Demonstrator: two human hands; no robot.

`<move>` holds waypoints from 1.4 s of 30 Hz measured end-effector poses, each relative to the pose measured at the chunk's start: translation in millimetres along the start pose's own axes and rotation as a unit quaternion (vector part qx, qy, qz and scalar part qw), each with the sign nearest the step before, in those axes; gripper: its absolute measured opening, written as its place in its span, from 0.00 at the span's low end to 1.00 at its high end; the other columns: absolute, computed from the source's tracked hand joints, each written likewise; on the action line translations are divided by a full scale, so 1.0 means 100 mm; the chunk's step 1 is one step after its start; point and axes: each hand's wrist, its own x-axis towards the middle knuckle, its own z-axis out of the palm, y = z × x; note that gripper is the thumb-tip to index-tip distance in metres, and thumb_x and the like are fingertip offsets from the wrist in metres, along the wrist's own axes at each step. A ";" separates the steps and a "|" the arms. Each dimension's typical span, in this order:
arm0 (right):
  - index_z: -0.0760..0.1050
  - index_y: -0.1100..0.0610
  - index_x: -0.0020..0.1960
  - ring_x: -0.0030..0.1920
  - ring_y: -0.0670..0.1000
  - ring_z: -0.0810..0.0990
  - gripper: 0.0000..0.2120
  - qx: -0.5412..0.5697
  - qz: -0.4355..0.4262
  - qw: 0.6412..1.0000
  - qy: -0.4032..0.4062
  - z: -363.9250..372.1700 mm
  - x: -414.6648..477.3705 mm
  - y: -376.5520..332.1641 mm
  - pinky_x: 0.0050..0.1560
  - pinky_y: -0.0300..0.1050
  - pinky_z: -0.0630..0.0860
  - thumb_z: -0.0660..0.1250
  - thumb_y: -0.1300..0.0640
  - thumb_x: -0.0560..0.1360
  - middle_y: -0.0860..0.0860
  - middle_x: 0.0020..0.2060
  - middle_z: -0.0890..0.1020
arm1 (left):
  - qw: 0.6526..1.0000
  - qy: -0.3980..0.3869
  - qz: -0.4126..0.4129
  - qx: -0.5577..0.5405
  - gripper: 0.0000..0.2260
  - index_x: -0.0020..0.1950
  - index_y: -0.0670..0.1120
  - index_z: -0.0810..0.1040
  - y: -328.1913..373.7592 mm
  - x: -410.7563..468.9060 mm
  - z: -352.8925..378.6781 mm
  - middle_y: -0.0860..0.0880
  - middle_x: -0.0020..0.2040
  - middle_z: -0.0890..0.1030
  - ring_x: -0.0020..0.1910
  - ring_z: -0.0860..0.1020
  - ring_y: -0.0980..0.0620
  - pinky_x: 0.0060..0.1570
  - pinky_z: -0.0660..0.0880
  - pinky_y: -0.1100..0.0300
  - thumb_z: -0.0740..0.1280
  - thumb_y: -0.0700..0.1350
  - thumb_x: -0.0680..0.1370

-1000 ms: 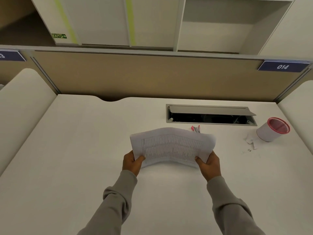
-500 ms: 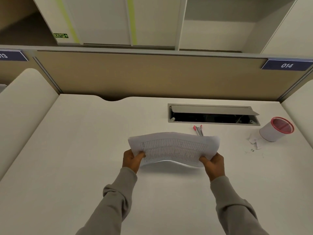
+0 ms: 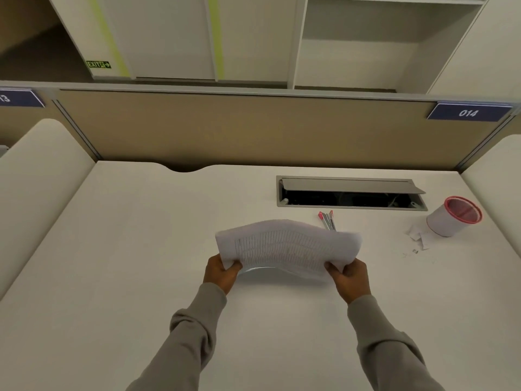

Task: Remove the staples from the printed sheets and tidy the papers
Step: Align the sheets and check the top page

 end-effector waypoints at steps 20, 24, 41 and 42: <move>0.78 0.66 0.59 0.57 0.58 0.82 0.33 0.269 0.059 0.959 -0.067 -0.27 -0.18 -0.37 0.53 0.49 0.80 0.83 0.54 0.58 0.58 0.55 0.84 | 0.899 -0.024 -0.056 -0.433 0.15 0.61 0.42 0.79 0.66 -0.22 -0.23 0.42 0.53 0.84 0.52 0.82 0.43 0.46 0.82 0.52 0.69 0.35 0.75; 0.76 0.66 0.61 0.60 0.60 0.81 0.19 0.366 0.111 0.922 -0.059 -0.05 -0.35 -0.33 0.51 0.48 0.82 0.67 0.74 0.71 0.59 0.57 0.83 | 0.831 -0.045 -0.082 -0.549 0.19 0.63 0.46 0.79 0.74 -0.49 0.12 0.45 0.58 0.84 0.59 0.81 0.44 0.51 0.82 0.48 0.68 0.34 0.74; 0.57 0.46 0.75 0.66 0.43 0.70 0.44 -0.068 -0.097 0.980 -0.159 -0.32 -0.10 -1.10 0.65 0.46 0.65 0.79 0.49 0.66 0.40 0.68 0.70 | 0.975 -0.068 0.130 -0.167 0.07 0.53 0.45 0.84 1.02 -0.40 -0.11 0.46 0.51 0.86 0.53 0.84 0.45 0.55 0.80 0.49 0.70 0.38 0.78; 0.63 0.46 0.72 0.63 0.45 0.75 0.39 -0.049 -0.097 0.974 -0.198 -0.29 -0.08 -1.17 0.65 0.48 0.70 0.79 0.48 0.67 0.42 0.65 0.75 | 0.975 -0.077 0.136 -0.155 0.07 0.54 0.46 0.84 1.02 -0.41 -0.11 0.47 0.51 0.87 0.53 0.84 0.46 0.55 0.80 0.51 0.70 0.38 0.78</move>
